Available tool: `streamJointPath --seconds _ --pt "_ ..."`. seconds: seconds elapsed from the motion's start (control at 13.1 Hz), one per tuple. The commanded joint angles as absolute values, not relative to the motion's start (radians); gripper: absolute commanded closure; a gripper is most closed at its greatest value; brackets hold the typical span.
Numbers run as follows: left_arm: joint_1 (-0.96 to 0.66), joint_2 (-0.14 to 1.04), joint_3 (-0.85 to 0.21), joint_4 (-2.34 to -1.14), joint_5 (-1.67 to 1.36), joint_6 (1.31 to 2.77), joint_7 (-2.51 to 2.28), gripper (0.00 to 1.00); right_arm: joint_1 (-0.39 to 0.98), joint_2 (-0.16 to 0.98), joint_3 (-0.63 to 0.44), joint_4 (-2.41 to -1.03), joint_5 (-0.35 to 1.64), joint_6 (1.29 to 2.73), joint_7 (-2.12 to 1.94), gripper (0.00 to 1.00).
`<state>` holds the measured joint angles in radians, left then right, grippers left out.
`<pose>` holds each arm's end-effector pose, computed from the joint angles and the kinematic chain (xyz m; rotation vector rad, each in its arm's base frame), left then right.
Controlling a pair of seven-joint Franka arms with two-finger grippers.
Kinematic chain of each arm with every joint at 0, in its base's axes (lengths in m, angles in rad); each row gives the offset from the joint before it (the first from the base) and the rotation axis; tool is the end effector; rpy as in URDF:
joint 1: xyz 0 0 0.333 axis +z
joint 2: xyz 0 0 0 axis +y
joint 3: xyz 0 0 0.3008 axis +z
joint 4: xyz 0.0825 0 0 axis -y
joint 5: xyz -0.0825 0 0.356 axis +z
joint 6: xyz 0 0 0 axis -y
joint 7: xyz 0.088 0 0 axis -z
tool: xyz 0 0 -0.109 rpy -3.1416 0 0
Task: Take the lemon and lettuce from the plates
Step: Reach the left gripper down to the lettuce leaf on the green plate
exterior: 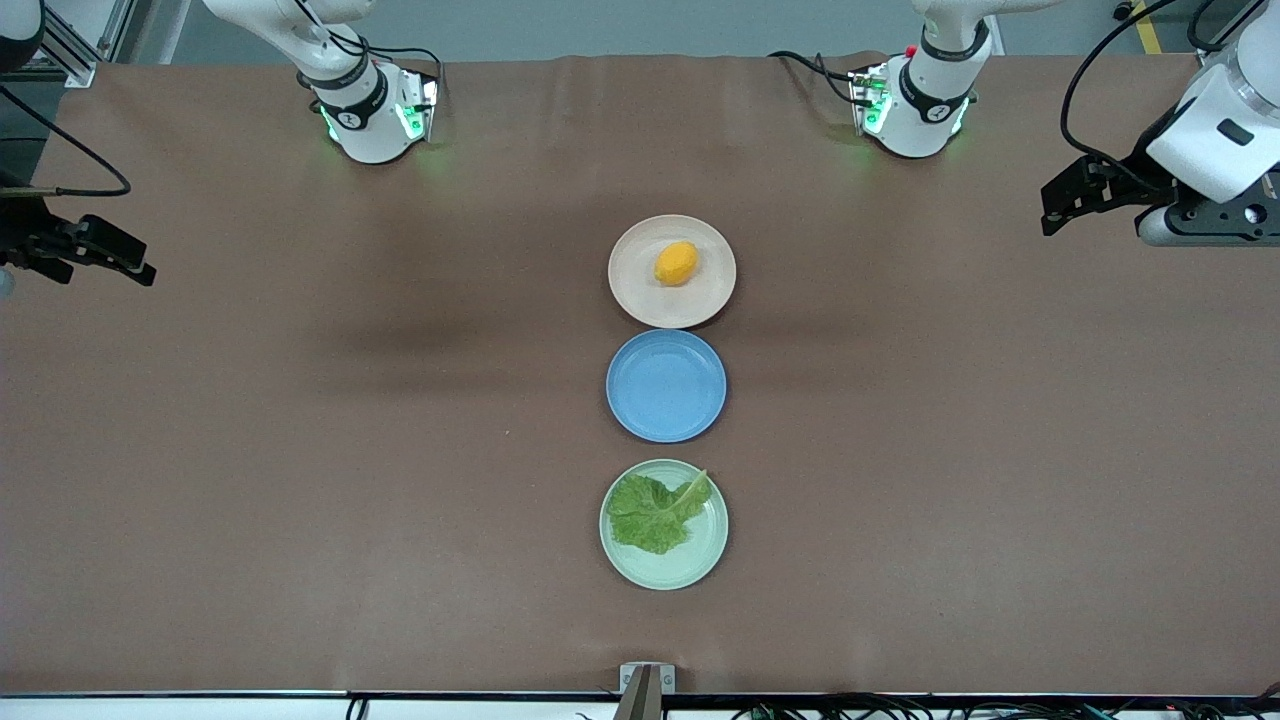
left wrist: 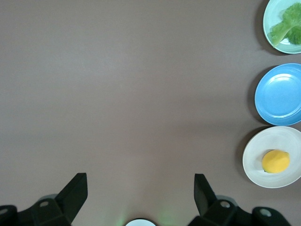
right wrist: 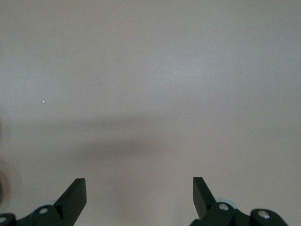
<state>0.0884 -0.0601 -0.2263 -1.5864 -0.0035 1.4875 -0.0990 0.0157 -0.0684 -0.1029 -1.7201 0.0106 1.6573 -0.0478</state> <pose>0.4951 -0.0729 0.6233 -3.1258 0.0601 0.0608 0.5100 -0.0451 0.5835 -3.1238 0.0626 -0.0100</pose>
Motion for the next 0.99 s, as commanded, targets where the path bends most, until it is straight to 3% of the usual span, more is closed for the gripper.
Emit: streamJointPath --seconds 0.0,0.23,0.53,0.92 --pt "0.094 -0.048 -0.233 -1.563 -0.009 1.486 -0.078 0.00 -0.002 -0.100 -0.089 -1.755 -0.005 1.674 -0.074 0.00" --pt "0.074 0.007 -0.242 -1.554 0.005 1.564 -0.078 0.00 -0.002 -0.103 -0.089 -1.756 0.006 1.663 -0.074 0.00" --pt "-0.032 0.246 -0.265 -1.435 0.002 1.672 -0.078 0.00 0.000 -0.103 -0.089 -1.755 0.008 1.655 -0.074 0.00" --pt "-0.175 0.495 -0.264 -1.430 0.005 2.059 -0.060 0.00 -0.003 -0.100 -0.090 -1.755 0.008 1.652 -0.074 0.00"
